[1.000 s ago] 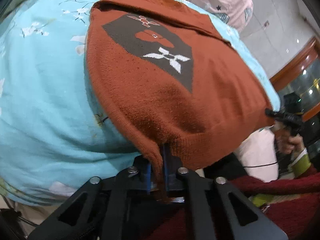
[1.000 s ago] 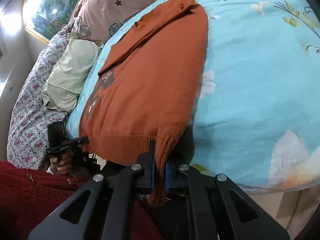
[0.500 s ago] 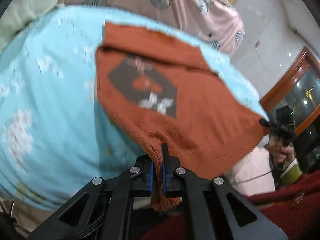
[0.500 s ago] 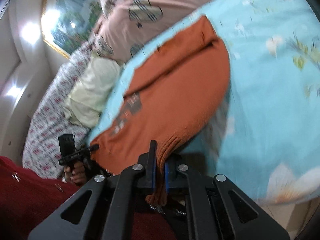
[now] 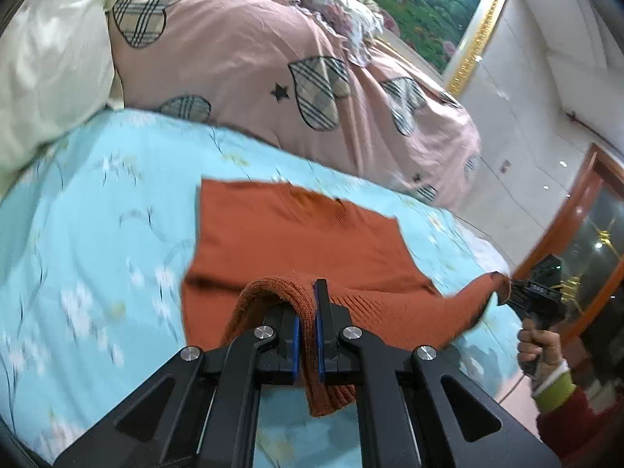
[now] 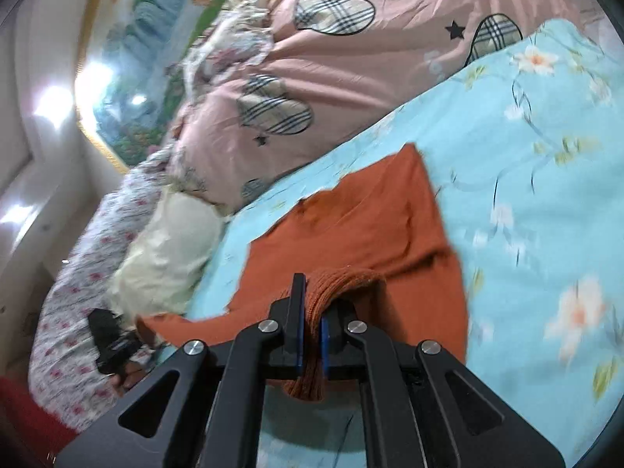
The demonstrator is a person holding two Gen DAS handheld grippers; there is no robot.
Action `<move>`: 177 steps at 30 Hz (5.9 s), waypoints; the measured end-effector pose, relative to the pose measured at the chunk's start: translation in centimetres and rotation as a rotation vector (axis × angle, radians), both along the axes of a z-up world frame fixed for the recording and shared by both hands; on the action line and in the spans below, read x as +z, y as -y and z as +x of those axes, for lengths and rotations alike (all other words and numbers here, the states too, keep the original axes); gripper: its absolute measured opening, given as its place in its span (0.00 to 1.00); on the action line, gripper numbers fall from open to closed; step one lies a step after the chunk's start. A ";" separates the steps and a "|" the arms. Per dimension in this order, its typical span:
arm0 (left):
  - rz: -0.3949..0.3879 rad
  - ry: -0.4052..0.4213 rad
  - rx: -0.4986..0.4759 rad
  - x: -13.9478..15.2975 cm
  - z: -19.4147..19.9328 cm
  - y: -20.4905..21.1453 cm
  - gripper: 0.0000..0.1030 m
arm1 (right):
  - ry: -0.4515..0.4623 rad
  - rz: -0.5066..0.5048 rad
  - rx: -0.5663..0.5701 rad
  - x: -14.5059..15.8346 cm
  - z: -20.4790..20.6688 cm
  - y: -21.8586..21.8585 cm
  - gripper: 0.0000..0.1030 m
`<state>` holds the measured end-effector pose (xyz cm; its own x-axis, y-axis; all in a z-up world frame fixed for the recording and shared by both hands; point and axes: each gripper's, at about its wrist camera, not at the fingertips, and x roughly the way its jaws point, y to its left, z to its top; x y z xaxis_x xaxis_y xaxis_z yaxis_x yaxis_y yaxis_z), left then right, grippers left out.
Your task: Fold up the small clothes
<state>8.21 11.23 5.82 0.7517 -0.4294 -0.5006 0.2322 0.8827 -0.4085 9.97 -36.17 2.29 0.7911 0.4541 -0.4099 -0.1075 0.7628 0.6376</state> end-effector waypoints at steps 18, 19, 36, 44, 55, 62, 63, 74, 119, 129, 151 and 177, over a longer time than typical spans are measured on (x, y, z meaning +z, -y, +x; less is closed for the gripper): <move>0.070 -0.138 0.118 -6.0 19.9 -0.9 0.04 | -0.209 -0.106 -0.077 -5.7 17.5 1.5 0.07; 0.075 -0.150 0.124 -6.5 20.7 -0.9 0.04 | -0.219 -0.113 -0.081 -6.0 17.8 1.5 0.07; 0.114 -0.253 0.002 -10.2 16.9 3.7 0.28 | -0.116 -0.258 0.018 -4.0 12.1 -3.1 0.30; 0.265 -0.280 -0.158 -12.0 17.1 11.0 0.35 | -0.216 -0.518 0.319 -7.4 15.2 -10.6 0.30; 0.295 -0.229 0.107 -9.7 28.4 5.8 0.27 | -0.188 -0.427 -0.134 -4.4 21.7 -1.3 0.29; 0.214 -0.237 0.202 -9.5 25.8 1.8 0.30 | -0.166 -0.394 -0.122 -4.3 17.3 -2.6 0.30; 0.209 -0.232 0.197 -9.4 24.5 1.7 0.32 | -0.161 -0.389 -0.111 -4.4 16.2 -3.0 0.30; 0.138 -0.276 0.137 -11.1 8.8 3.5 0.55 | -0.179 -0.287 -0.054 -6.4 6.2 -7.7 0.30; 0.172 -0.102 0.178 -6.9 12.3 9.4 0.06 | -0.237 -0.077 -0.014 -6.6 8.0 -4.6 0.38; 0.410 -0.098 -0.044 -10.3 13.3 20.8 0.06 | -0.238 -0.037 0.085 -5.1 12.0 -5.3 0.39; 0.388 -0.040 -0.133 -8.6 12.0 22.4 0.05 | -0.178 -0.144 0.389 -2.8 25.1 -14.8 0.16; 0.243 -0.152 -0.461 -12.8 15.2 37.8 0.09 | -0.248 -0.240 0.093 -6.2 18.9 3.2 0.13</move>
<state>23.45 -26.61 -6.98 0.4238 -0.5558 -0.7152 0.5719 0.7765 -0.2646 28.91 -39.38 -3.90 0.6135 0.3874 -0.6881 -0.0480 0.8881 0.4572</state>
